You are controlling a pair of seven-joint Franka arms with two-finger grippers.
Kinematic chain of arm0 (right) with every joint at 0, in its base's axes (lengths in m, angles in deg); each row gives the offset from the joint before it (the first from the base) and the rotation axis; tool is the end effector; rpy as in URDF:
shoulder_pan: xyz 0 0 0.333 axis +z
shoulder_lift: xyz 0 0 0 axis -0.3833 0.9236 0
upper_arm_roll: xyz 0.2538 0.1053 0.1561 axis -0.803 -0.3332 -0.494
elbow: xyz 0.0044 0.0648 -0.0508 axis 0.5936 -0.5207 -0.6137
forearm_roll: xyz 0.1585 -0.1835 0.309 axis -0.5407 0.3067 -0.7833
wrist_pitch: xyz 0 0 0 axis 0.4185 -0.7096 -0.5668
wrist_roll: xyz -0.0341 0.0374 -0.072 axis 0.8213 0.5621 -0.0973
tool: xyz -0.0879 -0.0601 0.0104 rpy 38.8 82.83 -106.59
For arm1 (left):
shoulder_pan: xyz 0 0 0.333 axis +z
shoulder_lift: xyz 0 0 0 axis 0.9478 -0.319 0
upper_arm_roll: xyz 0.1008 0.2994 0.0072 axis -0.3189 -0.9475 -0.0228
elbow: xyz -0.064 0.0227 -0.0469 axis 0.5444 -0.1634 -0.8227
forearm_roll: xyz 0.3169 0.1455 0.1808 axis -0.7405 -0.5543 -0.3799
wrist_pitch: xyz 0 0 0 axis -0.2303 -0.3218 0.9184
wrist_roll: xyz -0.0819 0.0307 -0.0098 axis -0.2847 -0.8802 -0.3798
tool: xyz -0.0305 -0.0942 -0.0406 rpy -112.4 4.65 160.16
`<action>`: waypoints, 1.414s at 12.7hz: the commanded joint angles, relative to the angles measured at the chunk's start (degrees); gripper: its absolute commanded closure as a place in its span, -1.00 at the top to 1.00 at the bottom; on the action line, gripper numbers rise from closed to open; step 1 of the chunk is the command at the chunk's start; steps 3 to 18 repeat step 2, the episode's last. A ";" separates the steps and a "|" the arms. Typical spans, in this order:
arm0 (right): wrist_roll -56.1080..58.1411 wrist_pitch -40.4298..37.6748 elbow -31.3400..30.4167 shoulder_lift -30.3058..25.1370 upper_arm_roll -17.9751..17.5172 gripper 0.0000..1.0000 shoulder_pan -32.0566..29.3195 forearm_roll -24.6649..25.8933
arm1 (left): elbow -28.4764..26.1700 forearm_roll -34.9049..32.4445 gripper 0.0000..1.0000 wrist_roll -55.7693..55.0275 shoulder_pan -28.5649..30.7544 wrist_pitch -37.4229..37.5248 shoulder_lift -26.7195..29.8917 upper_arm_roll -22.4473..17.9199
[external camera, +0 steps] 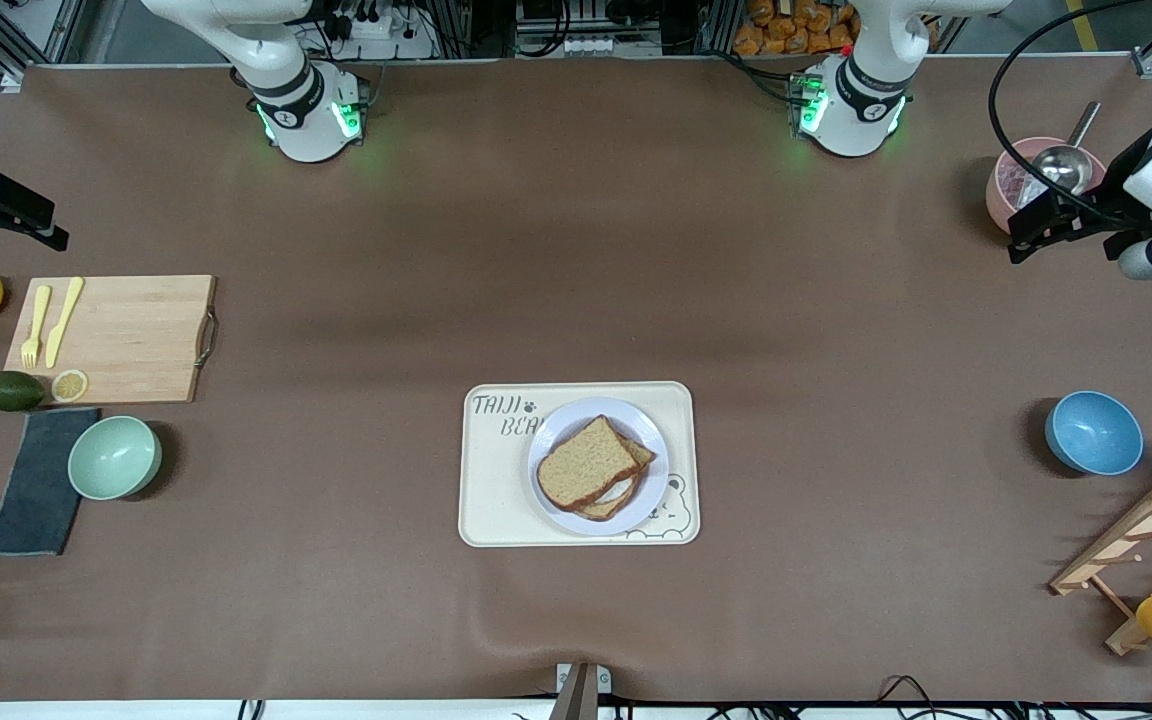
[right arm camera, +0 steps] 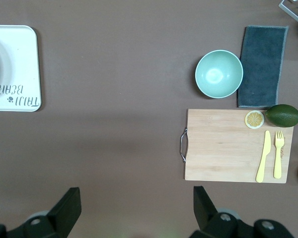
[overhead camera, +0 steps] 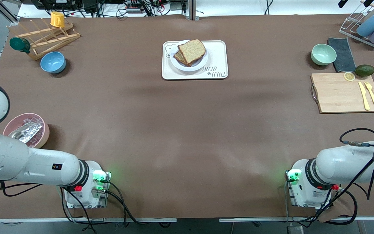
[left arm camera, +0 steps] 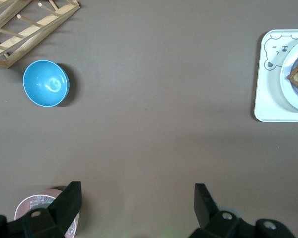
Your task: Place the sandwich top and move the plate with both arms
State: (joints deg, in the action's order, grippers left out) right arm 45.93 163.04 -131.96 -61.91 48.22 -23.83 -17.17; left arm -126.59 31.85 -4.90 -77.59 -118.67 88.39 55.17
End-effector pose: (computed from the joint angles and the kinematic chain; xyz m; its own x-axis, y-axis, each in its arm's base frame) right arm 0.5348 -0.0394 0.6474 0.9987 0.0401 -0.0319 0.0388 -0.9983 -0.0426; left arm 0.5472 -0.0530 0.6408 0.9998 0.0163 -0.0148 0.0157 -0.9991 -0.0407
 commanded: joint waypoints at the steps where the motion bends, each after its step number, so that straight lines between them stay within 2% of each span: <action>1: 0.23 -0.20 0.84 0.38 0.19 1.00 0.33 -0.24 | 1.34 0.90 1.00 0.70 -0.23 1.14 -0.49 -0.49; 18: 0.23 -0.20 0.84 0.38 0.19 1.00 0.33 -0.24 | 1.34 0.99 1.00 0.70 -0.31 1.14 -0.49 -0.49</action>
